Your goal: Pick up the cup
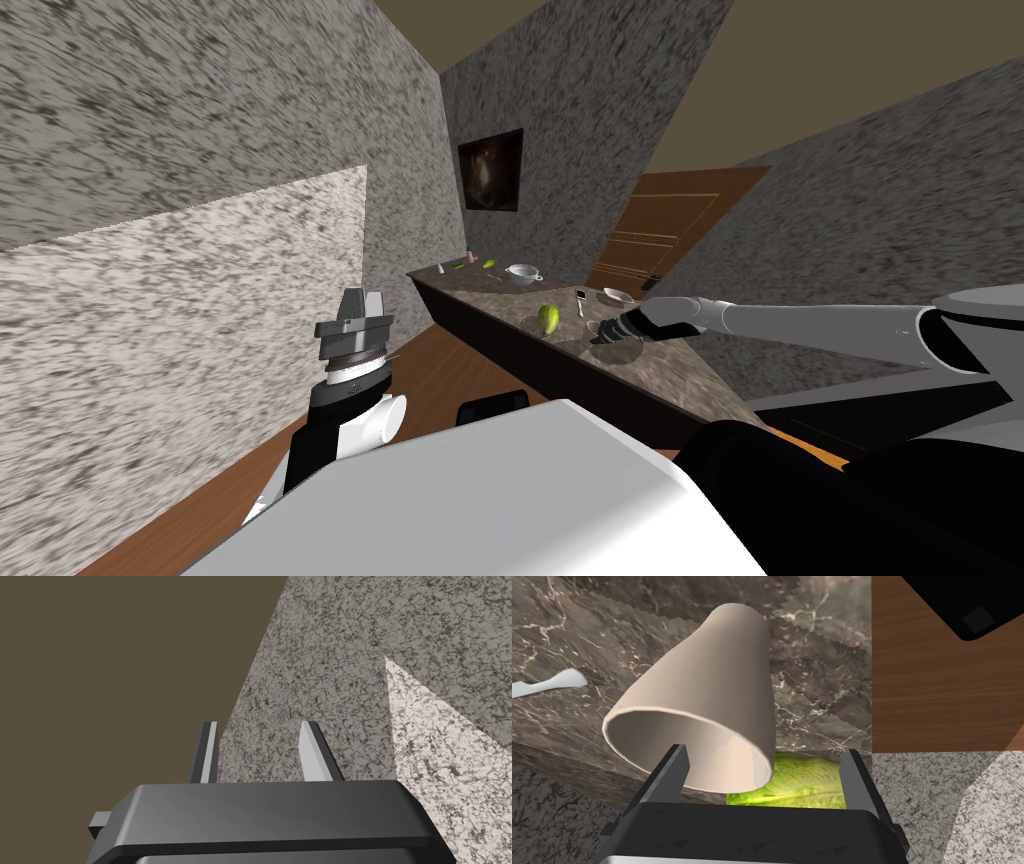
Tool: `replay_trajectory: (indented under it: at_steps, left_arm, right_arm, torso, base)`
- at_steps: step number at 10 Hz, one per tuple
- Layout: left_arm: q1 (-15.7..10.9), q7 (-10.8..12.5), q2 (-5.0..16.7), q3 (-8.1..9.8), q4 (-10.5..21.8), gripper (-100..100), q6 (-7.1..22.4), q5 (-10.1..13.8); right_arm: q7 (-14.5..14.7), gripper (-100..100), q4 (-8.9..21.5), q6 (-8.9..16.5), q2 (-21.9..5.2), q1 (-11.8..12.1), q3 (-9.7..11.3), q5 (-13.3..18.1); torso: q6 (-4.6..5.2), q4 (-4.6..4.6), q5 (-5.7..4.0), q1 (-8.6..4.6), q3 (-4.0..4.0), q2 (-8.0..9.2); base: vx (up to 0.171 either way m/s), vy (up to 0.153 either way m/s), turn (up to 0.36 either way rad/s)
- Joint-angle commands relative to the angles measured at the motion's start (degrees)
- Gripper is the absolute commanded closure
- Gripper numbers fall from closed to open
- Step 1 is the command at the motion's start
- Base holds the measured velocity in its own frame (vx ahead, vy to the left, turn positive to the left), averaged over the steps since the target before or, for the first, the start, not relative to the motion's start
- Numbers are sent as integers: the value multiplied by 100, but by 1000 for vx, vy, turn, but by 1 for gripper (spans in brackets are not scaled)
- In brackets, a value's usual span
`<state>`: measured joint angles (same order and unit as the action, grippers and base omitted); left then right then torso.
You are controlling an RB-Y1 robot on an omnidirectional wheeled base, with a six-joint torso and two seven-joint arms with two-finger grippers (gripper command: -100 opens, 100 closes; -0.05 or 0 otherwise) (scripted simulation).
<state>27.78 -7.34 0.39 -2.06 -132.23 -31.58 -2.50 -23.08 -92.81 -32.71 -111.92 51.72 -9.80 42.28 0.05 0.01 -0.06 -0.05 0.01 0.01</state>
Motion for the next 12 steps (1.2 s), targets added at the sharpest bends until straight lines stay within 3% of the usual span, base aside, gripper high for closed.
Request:
replay_trajectory:
  at_steps: [1,5,6,7,12]
  left_arm:
    - [0,0,0,0,0,0,0,0]
    - [0,0,0,0,0,0,0,0]
    - [0,0,0,0,0,0,0,0]
    - [0,0,0,0,0,0,0,0]
    - [0,0,0,0,0,0,0,0]
  right_arm:
    - [0,100,0,0,0,0,0,0]
    - [-13,100,12,4,4,7,6,-7]
    - [-14,0,13,4,5,7,7,-8]
    - [206,100,171,-114,-27,64,-30,-197]
    - [717,100,637,-460,-58,152,-82,-641]
  torso:
    - [0,0,0,0,0,0]
    - [-12,1,-5,-2,0,-1]
    - [-14,0,-6,-2,-1,-2]
    - [-16,-1,-7,-2,-2,-4]
    - [-16,1,2,18,-1,-4]
  base:
    - [0,0,0]
    - [0,0,-4]
    - [0,0,0]
    - [-2,26,18]
    - [-4,39,1]
